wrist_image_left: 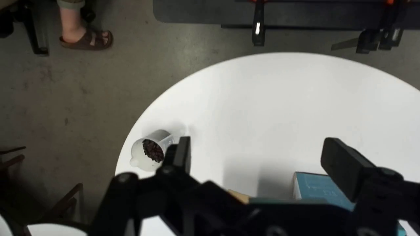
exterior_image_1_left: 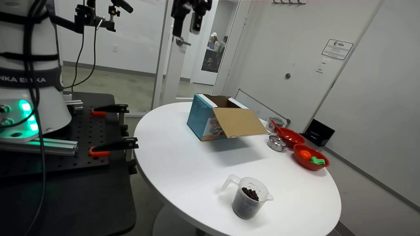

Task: Remove the red cup from the box

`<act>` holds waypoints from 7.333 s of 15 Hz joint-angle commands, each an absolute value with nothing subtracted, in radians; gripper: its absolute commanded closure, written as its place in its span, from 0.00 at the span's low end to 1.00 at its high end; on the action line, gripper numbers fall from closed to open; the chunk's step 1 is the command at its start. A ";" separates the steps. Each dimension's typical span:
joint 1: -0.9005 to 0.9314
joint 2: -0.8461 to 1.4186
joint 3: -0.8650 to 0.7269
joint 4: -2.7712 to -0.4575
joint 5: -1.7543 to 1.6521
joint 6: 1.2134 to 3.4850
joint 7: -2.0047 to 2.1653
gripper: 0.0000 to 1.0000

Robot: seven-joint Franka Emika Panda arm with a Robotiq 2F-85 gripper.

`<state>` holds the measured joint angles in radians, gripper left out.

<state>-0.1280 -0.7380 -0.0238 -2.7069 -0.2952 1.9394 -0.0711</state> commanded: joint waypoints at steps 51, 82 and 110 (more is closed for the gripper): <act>0.028 0.440 0.022 -1.759 -0.076 2.006 -0.032 0.00; 0.022 0.892 0.046 -1.295 0.021 1.795 -0.018 0.00; 0.076 0.754 0.084 -1.403 0.054 1.731 -0.005 0.00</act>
